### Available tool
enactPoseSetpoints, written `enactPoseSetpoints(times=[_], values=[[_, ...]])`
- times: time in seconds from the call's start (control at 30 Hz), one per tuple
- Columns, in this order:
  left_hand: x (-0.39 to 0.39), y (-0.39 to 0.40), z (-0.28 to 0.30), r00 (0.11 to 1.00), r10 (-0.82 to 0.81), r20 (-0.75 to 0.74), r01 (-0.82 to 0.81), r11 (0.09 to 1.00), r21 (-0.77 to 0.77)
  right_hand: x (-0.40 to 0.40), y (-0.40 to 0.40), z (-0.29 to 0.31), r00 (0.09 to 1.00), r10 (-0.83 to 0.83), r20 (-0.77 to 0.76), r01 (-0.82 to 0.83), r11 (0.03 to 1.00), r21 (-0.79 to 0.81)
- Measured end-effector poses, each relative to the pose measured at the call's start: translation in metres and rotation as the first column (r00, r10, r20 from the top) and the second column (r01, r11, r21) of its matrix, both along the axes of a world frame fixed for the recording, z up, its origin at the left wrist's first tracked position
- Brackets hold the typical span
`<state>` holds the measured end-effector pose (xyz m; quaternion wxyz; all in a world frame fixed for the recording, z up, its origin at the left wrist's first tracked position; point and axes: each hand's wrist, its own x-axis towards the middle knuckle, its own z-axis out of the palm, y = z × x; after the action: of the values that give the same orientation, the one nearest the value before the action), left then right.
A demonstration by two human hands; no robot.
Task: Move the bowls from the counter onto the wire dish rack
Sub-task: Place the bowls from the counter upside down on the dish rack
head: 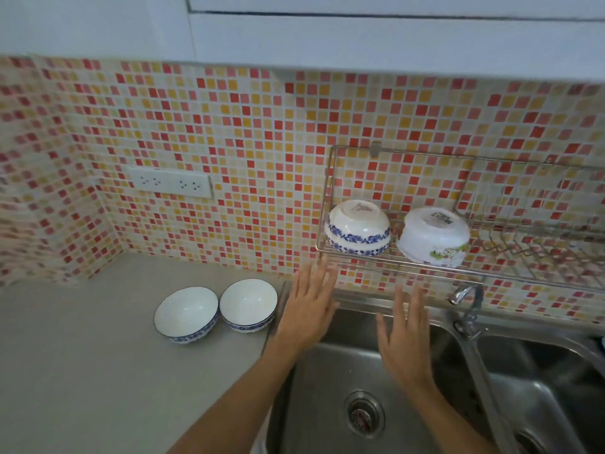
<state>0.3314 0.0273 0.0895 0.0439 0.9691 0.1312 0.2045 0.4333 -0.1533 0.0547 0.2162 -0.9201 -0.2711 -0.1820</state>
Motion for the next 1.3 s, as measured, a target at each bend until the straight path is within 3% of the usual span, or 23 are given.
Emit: enactPoseSetpoints(times=[0.1,0.23,0.37,0.7,0.93,1.0,1.07,1.13,1.2,1.27,1.3], values=[[-0.039,0.024,-0.039,0.987,0.096,-0.126,-0.107,0.991,-0.077,-0.035,0.022,-0.044,0.982,0.013,-0.189,-0.022,0.999,-0.047],[-0.097,0.081,-0.073,0.934,0.253,-0.252,-0.301,0.939,-0.170,-0.079,0.069,-0.070,0.879,0.099,-0.466,-0.129,0.991,-0.033],[-0.126,0.137,-0.078,0.922,0.238,-0.306,-0.324,0.907,-0.269,-0.101,0.132,-0.066,0.775,0.136,-0.617,-0.160,0.987,0.017],[-0.080,0.216,-0.072,0.902,0.236,-0.362,-0.331,0.915,-0.229,-0.109,0.245,-0.045,0.612,0.077,-0.787,0.043,0.991,0.130],[-0.048,0.235,-0.088,0.845,0.246,-0.475,-0.317,0.945,-0.075,-0.089,0.271,-0.068,0.368,0.018,-0.930,0.308,0.941,0.140],[-0.046,0.234,-0.092,0.858,0.264,-0.441,-0.327,0.942,-0.073,-0.086,0.270,-0.072,0.368,0.020,-0.929,0.308,0.941,0.142],[-0.044,0.231,-0.090,0.877,0.264,-0.401,-0.356,0.918,-0.175,-0.084,0.263,-0.073,0.393,0.047,-0.918,0.308,0.934,0.180],[-0.046,0.225,-0.087,0.916,0.263,-0.303,-0.369,0.849,-0.378,-0.085,0.252,-0.070,0.413,0.100,-0.905,0.289,0.928,0.235],[-0.050,0.214,-0.081,0.938,0.308,-0.161,-0.341,0.725,-0.598,-0.086,0.237,-0.067,0.421,0.141,-0.896,0.276,0.921,0.275],[-0.053,0.198,-0.069,0.934,0.344,-0.101,-0.285,0.540,-0.792,-0.089,0.222,-0.060,0.431,0.188,-0.883,0.266,0.908,0.323],[-0.055,0.190,-0.061,0.933,0.342,-0.115,-0.254,0.396,-0.882,-0.091,0.215,-0.053,0.430,0.222,-0.875,0.260,0.898,0.356]])
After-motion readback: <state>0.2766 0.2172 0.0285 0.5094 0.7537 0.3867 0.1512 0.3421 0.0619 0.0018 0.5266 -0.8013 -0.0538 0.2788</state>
